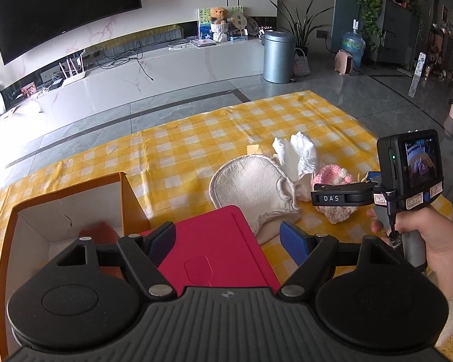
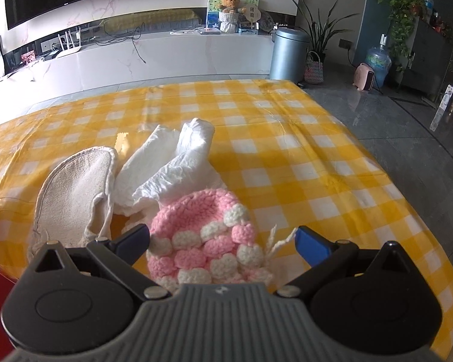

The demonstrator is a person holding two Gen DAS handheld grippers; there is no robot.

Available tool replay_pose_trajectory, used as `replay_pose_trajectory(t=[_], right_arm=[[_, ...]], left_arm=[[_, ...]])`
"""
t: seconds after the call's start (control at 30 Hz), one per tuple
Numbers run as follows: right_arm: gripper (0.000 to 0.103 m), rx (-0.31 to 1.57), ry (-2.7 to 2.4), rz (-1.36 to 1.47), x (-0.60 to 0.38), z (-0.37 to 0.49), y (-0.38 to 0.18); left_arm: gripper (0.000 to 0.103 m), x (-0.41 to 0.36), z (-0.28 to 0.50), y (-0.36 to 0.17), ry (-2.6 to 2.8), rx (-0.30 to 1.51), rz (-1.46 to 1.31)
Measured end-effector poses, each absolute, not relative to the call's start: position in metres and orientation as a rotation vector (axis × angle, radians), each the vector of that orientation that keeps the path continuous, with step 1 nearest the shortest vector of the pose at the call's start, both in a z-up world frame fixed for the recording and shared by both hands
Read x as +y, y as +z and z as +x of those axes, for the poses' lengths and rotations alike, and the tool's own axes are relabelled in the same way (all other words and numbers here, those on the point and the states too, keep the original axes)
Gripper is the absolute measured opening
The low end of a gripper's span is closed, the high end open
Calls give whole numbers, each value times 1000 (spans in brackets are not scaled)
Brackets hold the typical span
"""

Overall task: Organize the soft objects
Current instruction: 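Grasp the pink-and-white knitted hat with the right gripper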

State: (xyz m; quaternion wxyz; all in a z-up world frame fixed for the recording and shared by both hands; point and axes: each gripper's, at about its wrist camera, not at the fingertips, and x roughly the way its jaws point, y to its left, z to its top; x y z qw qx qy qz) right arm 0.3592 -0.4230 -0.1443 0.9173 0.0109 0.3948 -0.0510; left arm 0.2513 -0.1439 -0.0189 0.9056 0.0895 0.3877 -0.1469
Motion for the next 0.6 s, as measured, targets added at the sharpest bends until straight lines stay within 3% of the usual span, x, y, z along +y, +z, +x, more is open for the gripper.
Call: replay_pose_trajectory(t=[0.23, 0.3, 0.33, 0.6], right_arm=[[99, 858, -66, -14, -421, 371, -155], [90, 876, -49, -3, -422, 373, -158], [80, 888, -40, 12, -423, 373, -160], [60, 888, -5, 28, -426, 358, -145]], left_arm=[[92, -155, 264, -19, -307, 813, 176], [92, -155, 270, -16, -311, 814, 153], [92, -158, 273, -16, -312, 817, 149], [92, -196, 303, -23, -317, 852, 240]])
